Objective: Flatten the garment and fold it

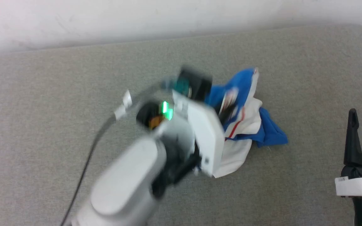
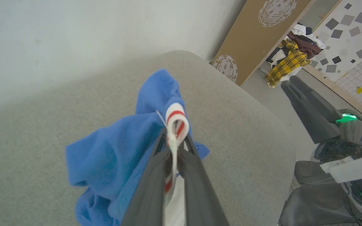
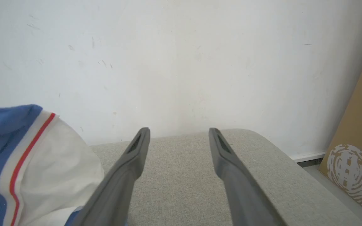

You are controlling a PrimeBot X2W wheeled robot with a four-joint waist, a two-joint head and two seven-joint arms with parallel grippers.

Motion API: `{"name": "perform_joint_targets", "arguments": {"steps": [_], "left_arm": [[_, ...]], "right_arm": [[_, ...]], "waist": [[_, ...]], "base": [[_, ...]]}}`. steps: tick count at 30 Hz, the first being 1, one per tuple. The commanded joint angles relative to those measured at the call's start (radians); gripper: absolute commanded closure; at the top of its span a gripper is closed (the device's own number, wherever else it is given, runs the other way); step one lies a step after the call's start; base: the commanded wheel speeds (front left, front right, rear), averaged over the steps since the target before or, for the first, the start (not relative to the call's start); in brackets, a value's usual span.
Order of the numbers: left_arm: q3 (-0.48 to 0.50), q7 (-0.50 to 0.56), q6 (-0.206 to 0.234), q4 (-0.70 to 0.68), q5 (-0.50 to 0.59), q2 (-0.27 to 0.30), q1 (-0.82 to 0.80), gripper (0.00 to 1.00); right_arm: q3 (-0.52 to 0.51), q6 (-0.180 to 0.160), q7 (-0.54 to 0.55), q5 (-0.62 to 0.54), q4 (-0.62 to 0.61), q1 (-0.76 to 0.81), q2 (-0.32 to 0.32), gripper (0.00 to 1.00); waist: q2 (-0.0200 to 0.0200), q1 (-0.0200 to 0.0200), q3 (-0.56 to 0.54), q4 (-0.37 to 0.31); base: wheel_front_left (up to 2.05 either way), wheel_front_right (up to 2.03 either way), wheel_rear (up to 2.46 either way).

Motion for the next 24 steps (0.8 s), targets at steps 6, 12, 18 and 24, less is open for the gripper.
{"name": "perform_joint_targets", "arguments": {"steps": [6, 12, 18, 24], "left_arm": [[-0.033, -0.104, 0.050, 0.158, 0.020, -0.001, 0.179, 1.00], [-0.011, -0.218, 0.046, 0.222, 0.018, -0.040, 0.183, 0.00], [0.069, -0.336, 0.054, 0.140, 0.024, -0.033, 0.141, 0.00], [0.191, -0.471, 0.105, -0.033, 0.045, 0.044, 0.203, 0.00]], "right_arm": [[-0.004, -0.001, 0.000, 0.007, -0.013, -0.005, 0.001, 0.00], [-0.012, -0.001, 0.007, 0.002, -0.015, -0.007, 0.001, 0.00], [-0.007, -0.001, 0.010, 0.005, -0.012, -0.003, 0.001, 0.00], [-0.002, -0.001, 0.011, 0.008, -0.010, 0.008, 0.001, 0.00]], "waist": [[-0.0001, -0.0001, 0.029, -0.011], [-0.0001, -0.0001, 0.027, 0.009], [-0.0001, -0.0001, 0.007, 0.033], [-0.0001, -0.0001, -0.010, 0.044]], "base": [[0.00, 0.00, 0.00], [0.00, 0.00, 0.00], [0.00, 0.00, 0.00], [0.00, 0.00, 0.00]]}}
